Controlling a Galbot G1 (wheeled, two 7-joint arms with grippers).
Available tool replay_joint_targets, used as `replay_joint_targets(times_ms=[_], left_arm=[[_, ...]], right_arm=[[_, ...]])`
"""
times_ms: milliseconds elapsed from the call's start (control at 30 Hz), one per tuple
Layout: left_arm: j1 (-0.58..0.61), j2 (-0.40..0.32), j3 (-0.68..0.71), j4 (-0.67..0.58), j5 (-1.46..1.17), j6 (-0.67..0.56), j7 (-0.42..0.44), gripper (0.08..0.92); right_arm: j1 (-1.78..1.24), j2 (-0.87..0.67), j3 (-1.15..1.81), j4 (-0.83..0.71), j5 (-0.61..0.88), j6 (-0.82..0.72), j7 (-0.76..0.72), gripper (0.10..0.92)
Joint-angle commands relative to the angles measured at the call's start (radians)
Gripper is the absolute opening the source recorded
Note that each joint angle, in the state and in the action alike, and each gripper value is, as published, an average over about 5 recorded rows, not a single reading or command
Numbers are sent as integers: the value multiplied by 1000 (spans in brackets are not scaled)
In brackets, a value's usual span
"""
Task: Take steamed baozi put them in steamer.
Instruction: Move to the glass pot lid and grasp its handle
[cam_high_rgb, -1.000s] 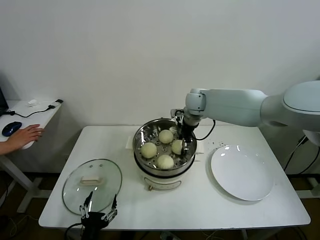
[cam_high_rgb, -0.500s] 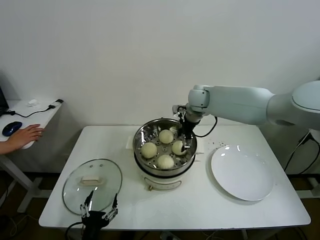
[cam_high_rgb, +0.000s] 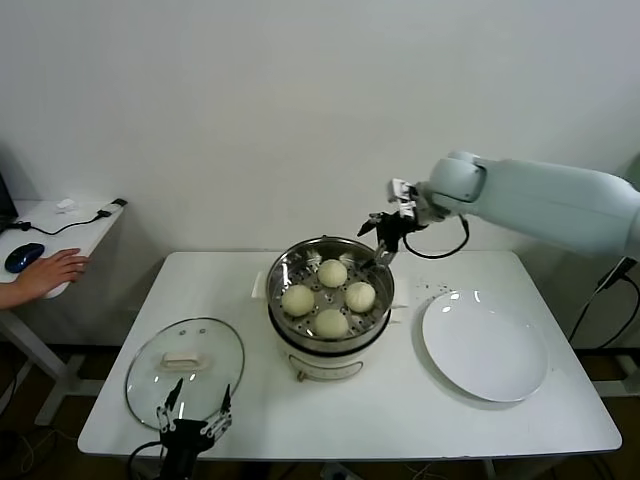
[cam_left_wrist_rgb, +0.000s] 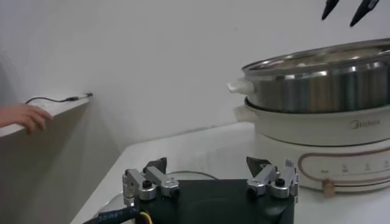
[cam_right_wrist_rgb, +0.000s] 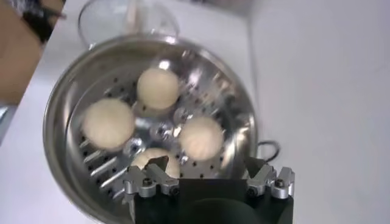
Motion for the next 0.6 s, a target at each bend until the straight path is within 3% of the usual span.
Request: replay_joint_targets(times_ms=[33, 300, 600], left_arm=[[-2, -11, -7, -16, 10, 3, 3, 823], [-20, -19, -23, -40, 27, 16, 0, 823], [-12, -12, -60, -66, 141, 22, 13, 823]], right_arm=[[-376, -428, 444, 246, 13, 231, 331, 823], [-1062, -482, 1147, 319, -33, 264, 468, 823], [-1594, -303, 1722, 385, -155, 240, 507, 823]])
